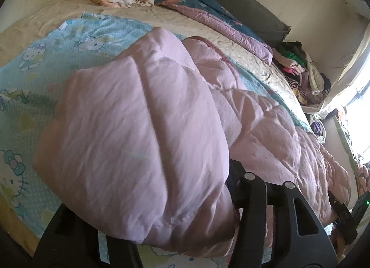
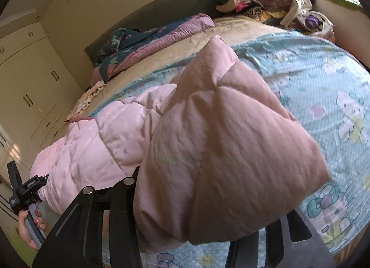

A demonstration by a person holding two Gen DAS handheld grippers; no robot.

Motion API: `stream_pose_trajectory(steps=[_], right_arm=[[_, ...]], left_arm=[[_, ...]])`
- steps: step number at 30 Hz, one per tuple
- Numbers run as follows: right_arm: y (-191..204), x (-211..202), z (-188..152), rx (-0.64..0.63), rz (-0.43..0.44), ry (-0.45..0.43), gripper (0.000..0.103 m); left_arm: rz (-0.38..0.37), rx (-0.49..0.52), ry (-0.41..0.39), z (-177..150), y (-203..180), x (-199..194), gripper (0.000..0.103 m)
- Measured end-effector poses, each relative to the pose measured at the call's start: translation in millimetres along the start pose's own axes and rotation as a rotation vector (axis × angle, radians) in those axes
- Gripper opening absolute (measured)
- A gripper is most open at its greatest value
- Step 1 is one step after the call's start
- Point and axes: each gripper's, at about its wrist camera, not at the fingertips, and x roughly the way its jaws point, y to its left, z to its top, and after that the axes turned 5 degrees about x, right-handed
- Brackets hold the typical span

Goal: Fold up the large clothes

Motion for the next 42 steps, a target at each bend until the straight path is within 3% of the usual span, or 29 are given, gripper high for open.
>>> stream_pose_trajectory(steps=[10, 13, 16, 24, 32, 42], right_arm=[[-28.4, 30.4, -1.9, 0.094, -0.019, 0.079, 0.069], [-31.7, 28.2, -2.8, 0.105, -0.047, 0.081, 0.087], [-34.4, 21.9, -6.2, 0.104, -0.063, 0.072, 0.095], [-36.1, -15.4, -15.6, 0.062, -0.117, 0.026, 0.097], [-24.0, -68.5, -24.7, -0.016, -0.148, -0.073, 0.099], [10.0, -124.5, -37.9, -0.135, -0.094, -0.159, 0.099]], left_arm=[[0.029, -0.020, 0.016, -10.1, 4.3, 9.5, 0.058], [0.030, -0.031, 0.028, -11.5, 5.4, 6.0, 0.062], [0.039, -0.025, 0.037, -12.3, 5.3, -0.4, 0.069], [0.042, -0.018, 0.027, -15.0, 1.4, -33.0, 0.092], [0.041, 0.021, -0.054, -18.3, -10.9, -76.6, 0.093], [0.001, 0.117, -0.153, -20.9, -42.0, -126.1, 0.093]])
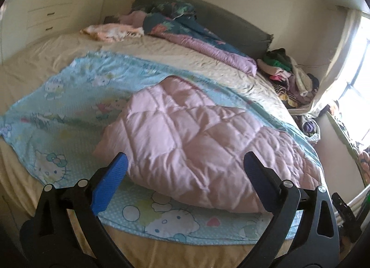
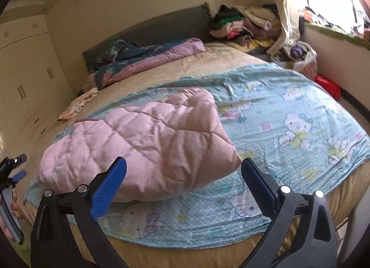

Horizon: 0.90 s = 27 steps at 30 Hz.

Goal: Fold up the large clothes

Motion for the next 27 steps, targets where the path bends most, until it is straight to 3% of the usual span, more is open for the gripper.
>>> stream_pose_trajectory(steps=[16, 27], right_arm=[[50.8, -53.0, -14.6, -0.159, 0.039, -0.095, 0.099], [83.5, -63.1, -47.0, -0.259, 0.081, -0.114, 0.099]], left_arm=[[-0.073, 0.141, -0.064, -31.1, -45.3, -41.7, 0.093], [-0.095, 0.214, -0.048, -69.7, -59.8, -44.6, 0.094]])
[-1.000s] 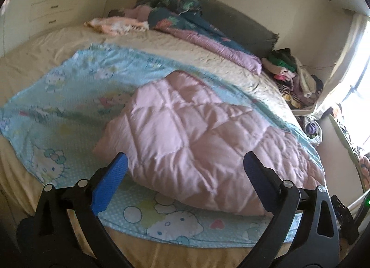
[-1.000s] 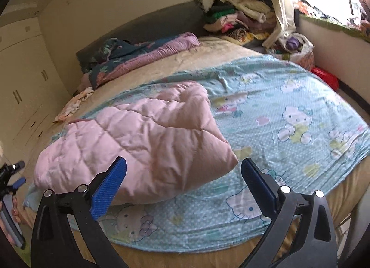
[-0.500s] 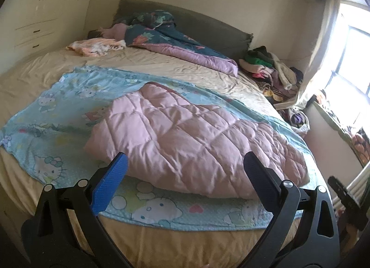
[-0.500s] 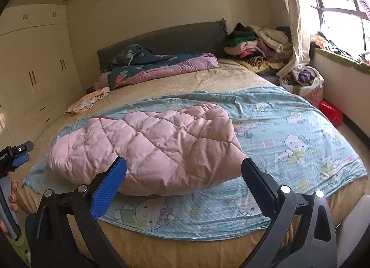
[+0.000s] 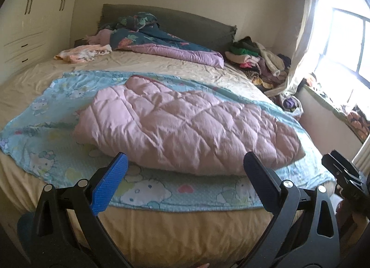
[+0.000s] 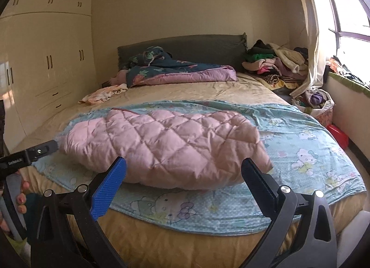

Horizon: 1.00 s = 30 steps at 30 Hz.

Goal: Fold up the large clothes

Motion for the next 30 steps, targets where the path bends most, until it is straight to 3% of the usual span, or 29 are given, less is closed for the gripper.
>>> stream_pose_trajectory(steps=[9, 30], right_arm=[[9.1, 18.0, -28.4, -0.008, -0.009, 0.085, 0.099], [13.4, 24.3, -33.0, -0.016, 0.008, 0.097, 0.099]], left_arm=[[0.009, -0.007, 0.033, -21.7, 1.4, 11.9, 0.094], [0.034, 0.017, 0.048, -26.8, -5.0, 15.1, 0.094]])
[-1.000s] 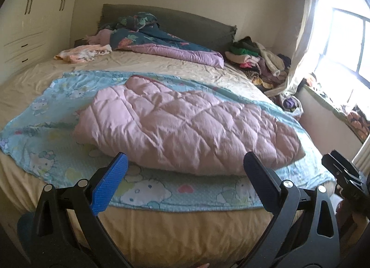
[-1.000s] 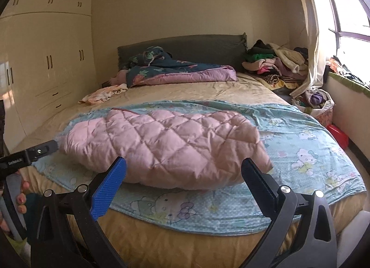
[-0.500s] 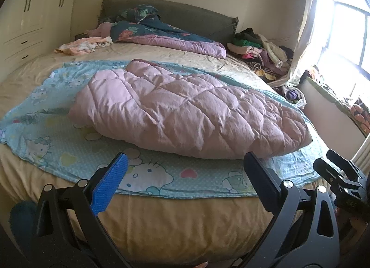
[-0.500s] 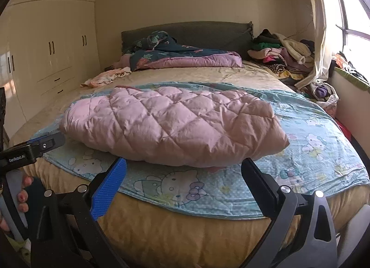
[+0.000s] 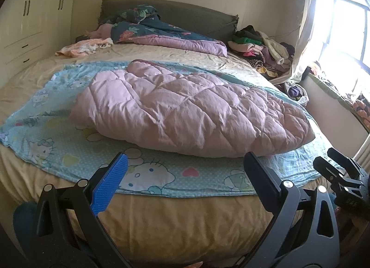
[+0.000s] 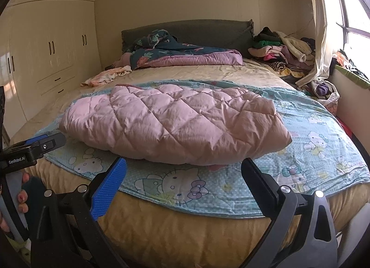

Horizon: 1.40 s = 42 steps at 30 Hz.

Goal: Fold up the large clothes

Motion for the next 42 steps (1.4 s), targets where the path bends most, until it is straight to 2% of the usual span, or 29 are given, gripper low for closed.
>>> stream_pose_trajectory(steps=[42], right_arm=[[0.2, 0.6, 1.1, -0.003, -0.002, -0.002, 0.099]], left_arm=[[0.014, 0.003, 0.009, 1.0, 1.1, 1.2, 0.094]])
